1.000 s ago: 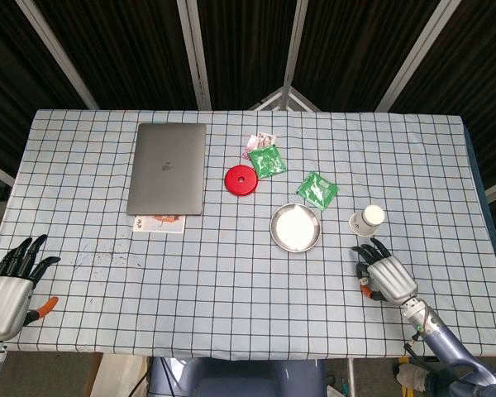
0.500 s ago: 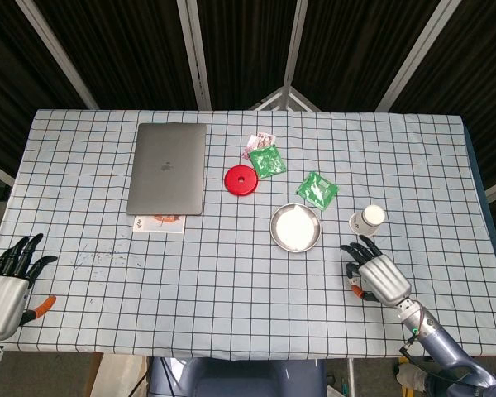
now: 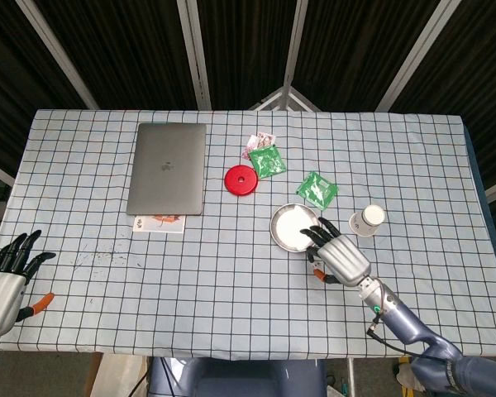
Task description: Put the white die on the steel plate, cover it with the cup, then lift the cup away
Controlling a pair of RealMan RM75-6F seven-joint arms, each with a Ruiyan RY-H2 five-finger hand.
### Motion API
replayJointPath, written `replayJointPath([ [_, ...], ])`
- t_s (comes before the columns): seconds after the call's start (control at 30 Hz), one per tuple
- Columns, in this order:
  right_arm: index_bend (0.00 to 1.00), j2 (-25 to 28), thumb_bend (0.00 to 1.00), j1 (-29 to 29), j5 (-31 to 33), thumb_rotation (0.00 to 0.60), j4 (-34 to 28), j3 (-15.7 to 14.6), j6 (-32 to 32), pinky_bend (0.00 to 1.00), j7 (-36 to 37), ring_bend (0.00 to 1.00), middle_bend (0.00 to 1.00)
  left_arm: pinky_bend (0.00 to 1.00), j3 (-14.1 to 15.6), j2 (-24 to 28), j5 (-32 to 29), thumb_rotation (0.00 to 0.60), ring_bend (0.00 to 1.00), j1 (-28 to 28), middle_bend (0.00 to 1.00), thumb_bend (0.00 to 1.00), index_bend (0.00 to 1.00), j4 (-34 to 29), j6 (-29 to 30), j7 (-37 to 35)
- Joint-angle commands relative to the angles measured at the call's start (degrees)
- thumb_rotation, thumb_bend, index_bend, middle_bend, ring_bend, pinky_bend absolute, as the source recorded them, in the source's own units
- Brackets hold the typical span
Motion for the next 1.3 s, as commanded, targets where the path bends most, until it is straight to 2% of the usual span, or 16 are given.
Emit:
replayJointPath([
  [0.03,0.58,-3.9,0.36,4.43,3.71,0.6,2.5,3.47,-5.4,0.0,-0.91,0.16,0.18,0.13,-0.31,0.25,-0.45,0.6,0.0,-0.09,0.0,0.28,0.26,0.36,0.02,-0.72],
  [0.3,0.58,-11.18,0.36,10.09,8.68,0.6,13.91,6.71,-12.56,0.0,0.87,0.16,0.18,0.13,-0.77,0.72,-1.66,0.6,0.0,-0.24,0.0,0.27,0.26,0.97,-0.31,-2.11],
  [0.63,0.58,-14.88,0.36,12.66,10.32,0.6,23.42,6.95,-14.99,0.0,5.42,0.16,0.18,0.13,-0.92,0.89,-2.7,0.6,0.0,-0.01,0.0,0.28,0.26,0.55,-0.34,-1.81],
  [1.07,0.58,-16.8,0.36,13.38,10.34,0.6,28.5,5.76,-15.6,0.0,9.44,0.16,0.18,0.13,-0.89,0.55,-3.47,0.6,0.0,-0.43,0.0,0.28,0.26,0.37,-1.62,-0.39],
  [1.17,0.52,-17.08,0.33,13.59,10.25,0.6,29.37,5.53,-15.61,0.0,9.77,0.16,0.18,0.13,-1.01,0.48,-3.65,0.6,0.0,-0.39,0.0,0.28,0.26,0.34,-1.49,-0.2],
  [1.23,0.4,-17.16,0.25,13.57,10.7,0.6,29.58,5.74,-15.72,0.0,9.97,0.15,0.18,0.13,-1.03,0.48,-3.75,0.6,0.0,-0.38,0.0,0.28,0.26,0.36,-1.51,-0.15],
  [1.3,0.32,-17.14,0.19,13.55,11.39,0.6,29.68,6.04,-16.0,0.0,9.91,0.14,0.17,0.13,-1.04,0.49,-3.83,0.6,0.0,-0.4,0.0,0.28,0.26,0.38,-1.56,-0.13],
])
